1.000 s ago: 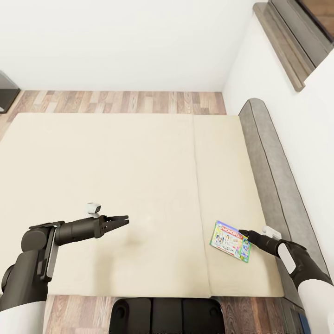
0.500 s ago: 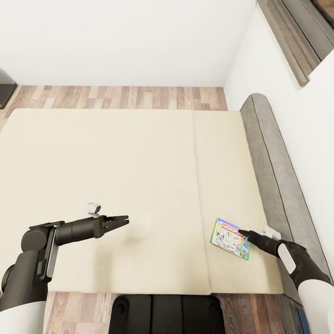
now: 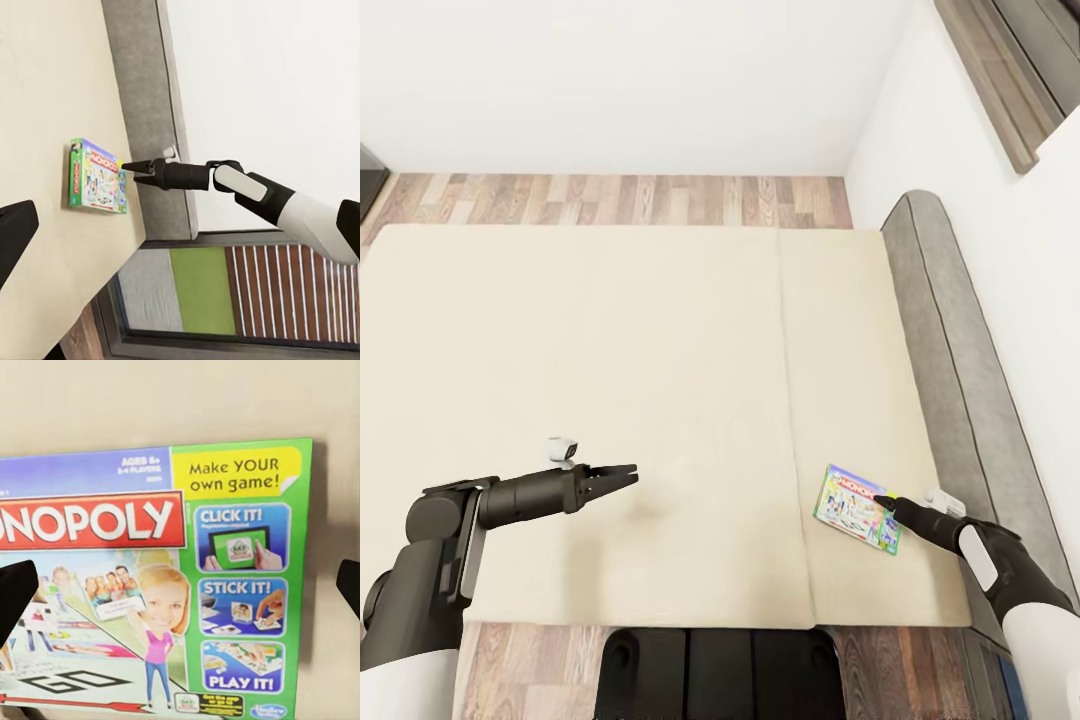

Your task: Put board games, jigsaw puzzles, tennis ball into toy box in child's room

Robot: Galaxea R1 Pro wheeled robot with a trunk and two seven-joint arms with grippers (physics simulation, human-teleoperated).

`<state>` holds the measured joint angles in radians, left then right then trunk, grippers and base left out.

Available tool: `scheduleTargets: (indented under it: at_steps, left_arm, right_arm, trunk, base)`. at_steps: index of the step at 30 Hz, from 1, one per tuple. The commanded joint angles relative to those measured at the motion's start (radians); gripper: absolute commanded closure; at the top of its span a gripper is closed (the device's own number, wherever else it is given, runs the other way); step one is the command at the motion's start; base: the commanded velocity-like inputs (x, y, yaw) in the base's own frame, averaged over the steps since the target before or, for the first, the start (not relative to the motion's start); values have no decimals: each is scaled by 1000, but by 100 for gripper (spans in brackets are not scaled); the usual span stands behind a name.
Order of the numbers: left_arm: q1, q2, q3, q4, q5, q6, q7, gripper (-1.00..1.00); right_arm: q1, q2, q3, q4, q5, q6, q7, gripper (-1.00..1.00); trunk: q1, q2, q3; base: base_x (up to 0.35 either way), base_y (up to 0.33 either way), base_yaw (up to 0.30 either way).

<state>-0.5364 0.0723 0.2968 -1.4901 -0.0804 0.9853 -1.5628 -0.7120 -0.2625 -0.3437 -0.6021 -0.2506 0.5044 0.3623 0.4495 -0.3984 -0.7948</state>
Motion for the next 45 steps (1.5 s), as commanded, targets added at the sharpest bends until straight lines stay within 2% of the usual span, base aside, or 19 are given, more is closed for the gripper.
scheduleTargets:
  at_steps: [1,15,23,30,45]
  left_arm:
    - [-1,0,1,-1,-8,10,-8,-100]
    - [-1,0,1,-1,-9,10,-8,-100]
    - [-1,0,-1,-1,-8,10,-8,-100]
    - [-1,0,-1,-1,-9,10,-8,-100]
    - [-1,-1,-1,-1,-9,10,-8,-100]
  right_arm:
    - [0,0,-4,-1,-4,7,2,-100]
    - [2,0,-3,-2,-4,5,6,-100]
    - [2,0,-3,-4,-1,4,47,-100]
    - [2,0,-3,-5,-2,3,56,-100]
    - [4,2,-2,-6,-1,2,81,-100]
  trunk:
    - [0,-2,-3]
    - [0,-2,-26]
    - [0,-2,-39]
    - [0,-2,-50]
    - [0,-2,-54]
  base:
    - [0,0,0]
    - [0,0,0]
    - [0,0,0]
    - [0,0,0]
    - [0,0,0]
